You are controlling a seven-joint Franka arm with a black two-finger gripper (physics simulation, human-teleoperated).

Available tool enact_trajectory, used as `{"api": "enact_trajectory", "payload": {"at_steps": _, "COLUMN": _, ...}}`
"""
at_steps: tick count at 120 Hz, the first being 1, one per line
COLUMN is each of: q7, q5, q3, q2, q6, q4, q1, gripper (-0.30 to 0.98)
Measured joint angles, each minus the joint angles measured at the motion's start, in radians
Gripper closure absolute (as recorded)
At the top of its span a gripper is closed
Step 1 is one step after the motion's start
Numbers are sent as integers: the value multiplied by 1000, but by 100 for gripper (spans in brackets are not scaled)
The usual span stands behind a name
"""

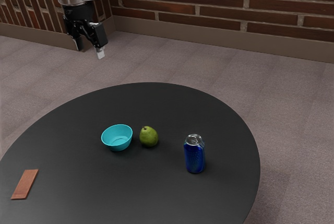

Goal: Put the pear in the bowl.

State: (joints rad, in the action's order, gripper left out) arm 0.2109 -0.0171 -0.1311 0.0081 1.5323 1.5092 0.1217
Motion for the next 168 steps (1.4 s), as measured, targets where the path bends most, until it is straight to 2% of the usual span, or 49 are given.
{"api": "enact_trajectory", "payload": {"at_steps": 20, "q7": 3, "q5": -3, "q3": 8, "q2": 41, "q6": 3, "q4": -46, "q1": -11, "gripper": 0}}
{"api": "enact_trajectory", "payload": {"at_steps": 38, "q7": 5, "q5": -6, "q3": 18, "q2": 235, "q6": 22, "q4": -202, "q1": 18, "gripper": 0}}
{"api": "enact_trajectory", "payload": {"at_steps": 65, "q7": 6, "q5": -10, "q3": 39, "q2": 427, "q6": 104, "q4": -248, "q1": 49, "gripper": 0}}
{"api": "enact_trajectory", "payload": {"at_steps": 90, "q7": 6, "q5": -12, "q3": -9, "q2": 638, "q6": 100, "q4": -351, "q1": 81, "gripper": 0}}
{"api": "enact_trajectory", "payload": {"at_steps": 107, "q7": 1, "q5": -7, "q3": -14, "q2": 705, "q6": 98, "q4": -352, "q1": 93, "gripper": 0}}
{"api": "enact_trajectory", "payload": {"at_steps": 137, "q7": -28, "q5": 53, "q3": -21, "q2": 780, "q6": 67, "q4": -346, "q1": 107, "gripper": 0}}
{"api": "enact_trajectory", "payload": {"at_steps": 168, "q7": -53, "q5": 65, "q3": -33, "q2": 834, "q6": 57, "q4": -345, "q1": 116, "gripper": 0}}
